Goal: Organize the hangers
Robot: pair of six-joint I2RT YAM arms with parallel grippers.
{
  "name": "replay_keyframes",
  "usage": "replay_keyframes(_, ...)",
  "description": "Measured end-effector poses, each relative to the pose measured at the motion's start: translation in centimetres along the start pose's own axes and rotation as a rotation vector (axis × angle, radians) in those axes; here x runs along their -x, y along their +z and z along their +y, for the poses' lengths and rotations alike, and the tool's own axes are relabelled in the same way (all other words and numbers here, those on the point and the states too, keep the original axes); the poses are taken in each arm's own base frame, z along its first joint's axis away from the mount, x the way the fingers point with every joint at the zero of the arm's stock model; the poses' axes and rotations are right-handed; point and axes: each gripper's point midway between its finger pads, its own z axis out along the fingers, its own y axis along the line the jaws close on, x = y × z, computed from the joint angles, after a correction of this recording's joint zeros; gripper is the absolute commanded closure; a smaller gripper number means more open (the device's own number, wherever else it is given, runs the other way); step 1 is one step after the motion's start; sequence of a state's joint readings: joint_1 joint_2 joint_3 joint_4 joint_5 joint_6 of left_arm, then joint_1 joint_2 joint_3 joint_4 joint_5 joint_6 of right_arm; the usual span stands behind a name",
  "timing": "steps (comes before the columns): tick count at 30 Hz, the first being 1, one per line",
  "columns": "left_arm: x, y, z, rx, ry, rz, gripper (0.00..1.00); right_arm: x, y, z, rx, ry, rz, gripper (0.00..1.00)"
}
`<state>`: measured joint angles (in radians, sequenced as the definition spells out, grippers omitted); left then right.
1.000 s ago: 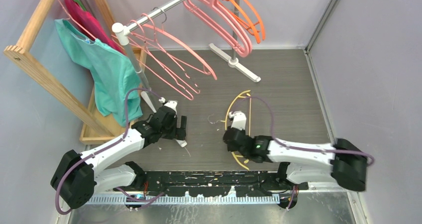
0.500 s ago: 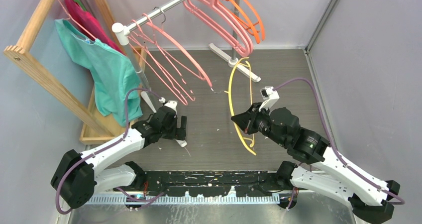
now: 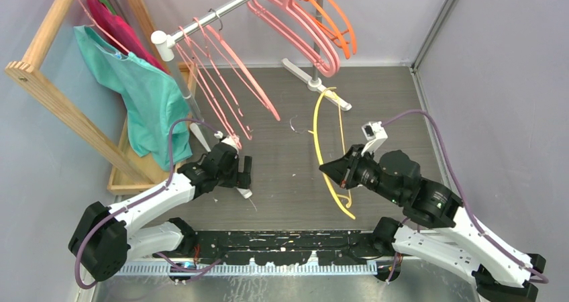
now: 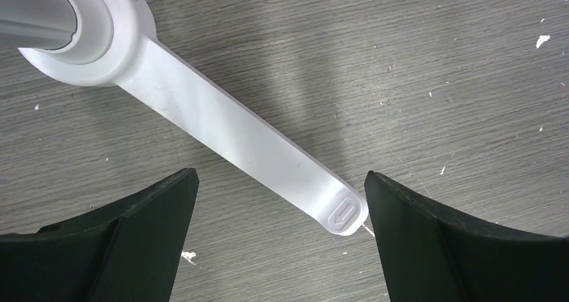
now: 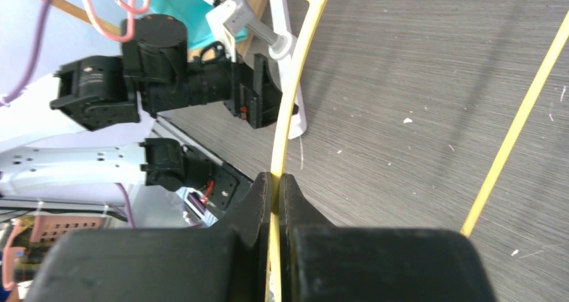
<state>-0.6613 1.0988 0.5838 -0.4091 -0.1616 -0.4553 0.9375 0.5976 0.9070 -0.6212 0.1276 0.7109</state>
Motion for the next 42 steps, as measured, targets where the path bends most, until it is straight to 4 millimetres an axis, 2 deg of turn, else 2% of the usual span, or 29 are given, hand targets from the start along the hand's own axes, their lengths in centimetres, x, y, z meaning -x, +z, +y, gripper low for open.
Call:
replay_keyframes(3,0.0,0.0,0.0,0.001,0.002,-0.001,0.02,0.9,-0.8,0.9,0.03,0.024,-0.023,0.99)
replay_keyframes(10,0.8,0.2,-0.2,0.011,0.013,0.005,0.02,4.8,-3.0,5.2,0.141,0.078,-0.081,0.99)
replay_keyframes(15,1.3,0.0,-0.4,0.006,0.02,-0.004,0.02,6.4,-3.5,7.4,0.186,0.122,-0.082,0.99)
replay_keyframes(23,1.5,-0.3,-0.4,0.0,0.02,-0.017,0.02,5.8,-2.2,8.7,0.205,0.18,-0.014,0.99)
replay_keyframes(34,1.9,-0.7,-0.6,-0.01,0.015,-0.038,0.02,5.1,-1.9,10.1,0.282,0.261,0.027,0.99)
replay_keyframes(42,1.9,-0.7,-0.6,-0.01,0.015,-0.038,0.02,5.8,-1.0,12.2,0.351,0.274,0.042,0.99)
